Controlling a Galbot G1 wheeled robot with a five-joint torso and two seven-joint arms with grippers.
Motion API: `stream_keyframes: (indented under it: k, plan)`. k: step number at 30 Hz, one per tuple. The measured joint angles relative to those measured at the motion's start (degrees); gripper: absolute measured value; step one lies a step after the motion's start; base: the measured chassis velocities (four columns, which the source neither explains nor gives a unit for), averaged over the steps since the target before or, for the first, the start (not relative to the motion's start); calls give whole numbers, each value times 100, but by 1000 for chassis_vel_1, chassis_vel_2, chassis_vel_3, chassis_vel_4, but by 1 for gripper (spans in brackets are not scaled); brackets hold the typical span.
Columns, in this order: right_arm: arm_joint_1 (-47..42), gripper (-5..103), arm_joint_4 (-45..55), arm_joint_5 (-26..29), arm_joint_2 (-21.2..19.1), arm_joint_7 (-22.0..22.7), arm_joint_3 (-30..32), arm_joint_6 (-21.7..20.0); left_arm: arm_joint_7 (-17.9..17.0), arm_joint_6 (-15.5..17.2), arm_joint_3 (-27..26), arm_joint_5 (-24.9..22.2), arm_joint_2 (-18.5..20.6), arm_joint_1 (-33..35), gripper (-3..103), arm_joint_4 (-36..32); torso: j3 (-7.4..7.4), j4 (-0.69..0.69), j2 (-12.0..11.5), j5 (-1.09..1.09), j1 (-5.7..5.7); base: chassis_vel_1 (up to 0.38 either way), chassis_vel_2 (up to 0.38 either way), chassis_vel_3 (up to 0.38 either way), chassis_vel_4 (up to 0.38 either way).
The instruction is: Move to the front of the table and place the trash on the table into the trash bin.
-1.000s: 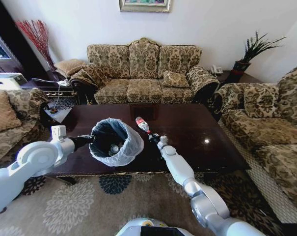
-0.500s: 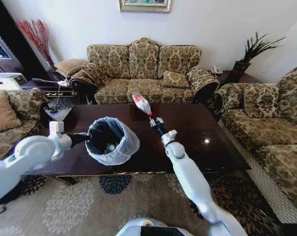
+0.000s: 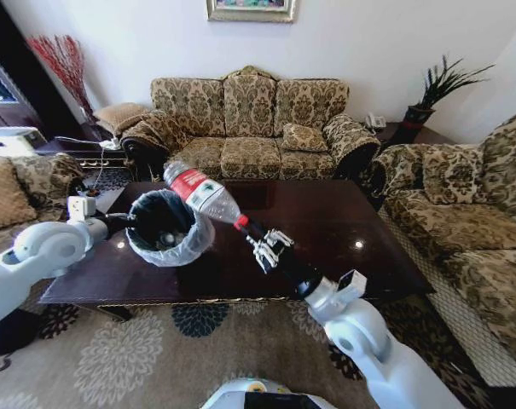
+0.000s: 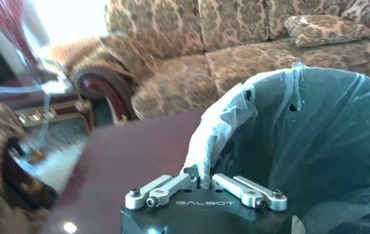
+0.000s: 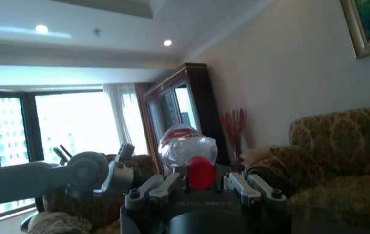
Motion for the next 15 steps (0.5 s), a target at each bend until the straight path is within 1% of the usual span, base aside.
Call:
stream_keyframes:
  k: [1,3,4,5,6,8,9,12,13,15]
  plan:
    - [0,20,0,0,0,0,0,0,0,0,0,0,0,0,0,0,0,0,0,0,0,0,0,0,0]
    - [44,20,115,110,-180,202,-17,-279,2,-31,1,188,-24,7,0,1,0,1,0,0,0,0,0,0,0]
    - [109,20,197,303,-446,390,-23,-550,-4,-91,3,435,-67,20,0,9,1,-1,0,-1,0,0,0,0,0]
    - [145,20,221,408,-543,453,-27,-648,-4,-114,6,543,-90,26,0,9,1,-2,0,-2,1,0,0,0,0]
    - [145,20,221,408,-543,453,-27,-648,-4,-114,6,543,-90,26,0,9,1,-2,0,-2,1,0,0,0,0]
    - [461,20,261,961,-867,794,-131,-1071,-2,-193,40,971,-246,50,0,-50,1,0,0,-1,1,0,0,0,0]
    - [461,20,261,961,-867,794,-131,-1071,-2,-193,40,971,-246,50,0,-50,1,0,0,-1,1,0,0,0,0]
    - [997,20,68,1241,-939,1066,-465,-1210,52,-163,64,1108,-467,145,0,-354,1,0,0,-3,1,0,0,0,0]
    - [997,20,68,1241,-939,1066,-465,-1210,52,-163,64,1108,-467,145,0,-354,1,0,0,-3,1,0,0,0,0]
    - [1355,20,-62,1396,-891,1172,-679,-1318,76,-114,87,1187,-556,179,0,-529,1,-1,0,-1,1,0,0,0,0]
